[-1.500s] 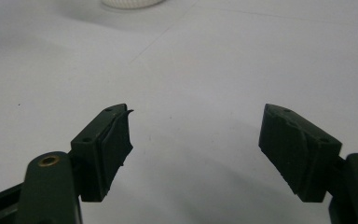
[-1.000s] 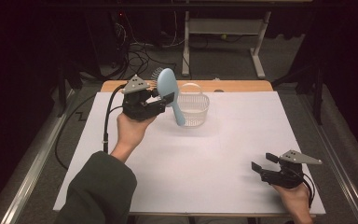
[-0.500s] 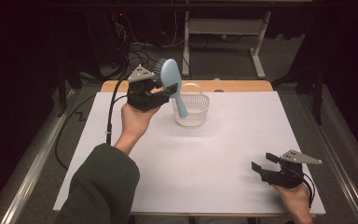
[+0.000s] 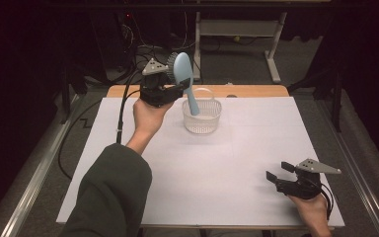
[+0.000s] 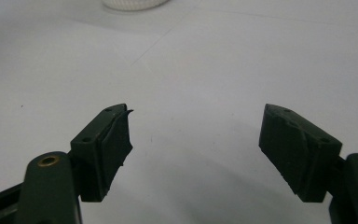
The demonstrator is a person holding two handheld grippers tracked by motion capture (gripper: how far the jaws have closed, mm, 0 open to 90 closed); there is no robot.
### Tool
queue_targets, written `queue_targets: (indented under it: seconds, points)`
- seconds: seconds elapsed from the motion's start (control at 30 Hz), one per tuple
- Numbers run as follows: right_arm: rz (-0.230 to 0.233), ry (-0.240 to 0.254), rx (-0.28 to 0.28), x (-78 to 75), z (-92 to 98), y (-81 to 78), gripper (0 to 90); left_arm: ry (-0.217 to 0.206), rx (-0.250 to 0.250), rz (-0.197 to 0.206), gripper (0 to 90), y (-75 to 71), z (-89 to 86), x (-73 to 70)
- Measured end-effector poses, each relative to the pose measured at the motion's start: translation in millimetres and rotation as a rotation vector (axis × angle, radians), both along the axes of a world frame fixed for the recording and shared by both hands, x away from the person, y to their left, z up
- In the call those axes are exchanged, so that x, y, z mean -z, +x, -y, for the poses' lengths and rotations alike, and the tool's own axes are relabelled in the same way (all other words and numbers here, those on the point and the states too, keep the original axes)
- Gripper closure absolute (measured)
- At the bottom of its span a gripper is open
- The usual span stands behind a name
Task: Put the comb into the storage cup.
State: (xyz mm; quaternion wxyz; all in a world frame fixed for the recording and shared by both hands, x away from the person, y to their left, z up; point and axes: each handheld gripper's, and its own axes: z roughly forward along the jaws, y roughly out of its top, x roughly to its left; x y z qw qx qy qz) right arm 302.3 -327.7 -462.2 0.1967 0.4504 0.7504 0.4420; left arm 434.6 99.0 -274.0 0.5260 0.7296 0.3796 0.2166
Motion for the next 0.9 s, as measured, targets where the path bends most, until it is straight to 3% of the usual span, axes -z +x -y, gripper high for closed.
queue_targets:
  seconds: [0.33,0.9]
  points:
    - [-0.002,0.005,0.0,-0.3,-0.4,0.4,25.1,0.026,-0.04,-0.005,52.5,16.4,9.0,5.8]
    - [-0.004,0.003,-0.002,-0.2,-1.0,0.3,24.8,0.042,-0.043,-0.053,52.3,32.6,26.5,26.0]
